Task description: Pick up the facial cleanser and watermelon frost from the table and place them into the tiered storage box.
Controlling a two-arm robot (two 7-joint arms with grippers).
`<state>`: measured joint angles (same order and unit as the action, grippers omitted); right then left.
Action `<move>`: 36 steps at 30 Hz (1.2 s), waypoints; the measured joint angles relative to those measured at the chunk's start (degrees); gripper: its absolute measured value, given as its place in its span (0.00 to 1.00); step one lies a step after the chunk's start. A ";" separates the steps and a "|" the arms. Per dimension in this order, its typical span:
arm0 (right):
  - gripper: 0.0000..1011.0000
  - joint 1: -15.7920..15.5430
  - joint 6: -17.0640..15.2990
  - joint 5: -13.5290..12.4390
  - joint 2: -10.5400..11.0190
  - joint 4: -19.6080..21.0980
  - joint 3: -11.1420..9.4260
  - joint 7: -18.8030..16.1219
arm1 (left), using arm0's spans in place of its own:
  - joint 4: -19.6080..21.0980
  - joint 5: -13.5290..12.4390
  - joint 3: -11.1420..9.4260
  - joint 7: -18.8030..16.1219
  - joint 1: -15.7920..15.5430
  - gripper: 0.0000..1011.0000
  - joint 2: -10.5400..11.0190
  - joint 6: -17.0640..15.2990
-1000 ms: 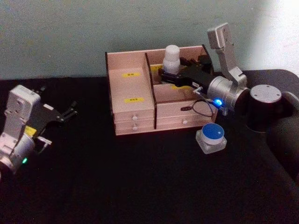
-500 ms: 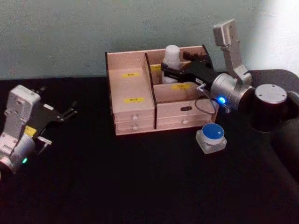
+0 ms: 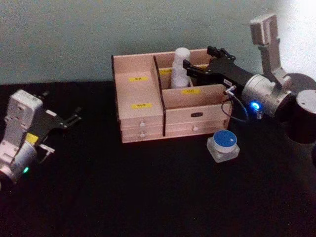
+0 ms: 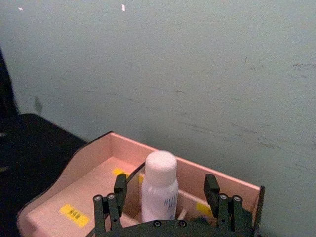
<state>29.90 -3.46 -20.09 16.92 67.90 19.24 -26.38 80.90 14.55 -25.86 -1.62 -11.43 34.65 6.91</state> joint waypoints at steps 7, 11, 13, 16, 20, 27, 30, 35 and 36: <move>0.99 -7.67 -2.10 -2.23 6.60 10.44 -1.51 -1.18 | 0.00 0.00 0.00 0.00 0.00 0.99 0.00 0.00; 0.99 -11.90 -3.10 -3.49 10.28 15.11 -2.60 -1.45 | 0.00 0.00 0.00 0.00 0.00 0.99 0.00 0.00; 0.99 -13.55 -3.56 -4.04 11.74 16.82 -3.09 -1.54 | 0.00 0.00 0.00 0.00 0.00 0.99 0.00 0.00; 0.99 -16.43 -4.77 -5.12 14.25 19.64 -3.93 -1.65 | 0.00 0.00 0.00 0.00 0.00 0.99 0.00 0.00; 0.99 -20.22 -7.07 -6.78 17.43 22.79 -4.62 -1.68 | 0.00 0.00 0.00 0.00 0.00 0.99 0.00 0.00; 0.99 -22.89 -10.71 -8.46 20.13 24.00 -4.21 -1.37 | 0.00 0.00 0.00 0.00 0.00 0.99 0.00 0.00; 0.99 -23.19 -11.76 -8.71 20.79 23.90 -3.54 -1.14 | 0.00 0.00 0.00 0.00 0.00 0.99 0.00 0.00; 0.99 -22.76 -13.06 -8.79 21.27 22.75 -1.91 -1.19 | 0.00 0.00 0.00 0.00 0.00 0.99 0.00 0.00; 0.99 -22.41 -13.34 -8.78 21.33 22.27 -1.36 -1.30 | 0.00 0.00 0.00 0.00 0.00 0.99 0.00 0.00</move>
<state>7.49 -16.80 -28.87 38.25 90.17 17.88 -27.68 80.90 14.55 -25.86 -1.62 -11.43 34.64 6.91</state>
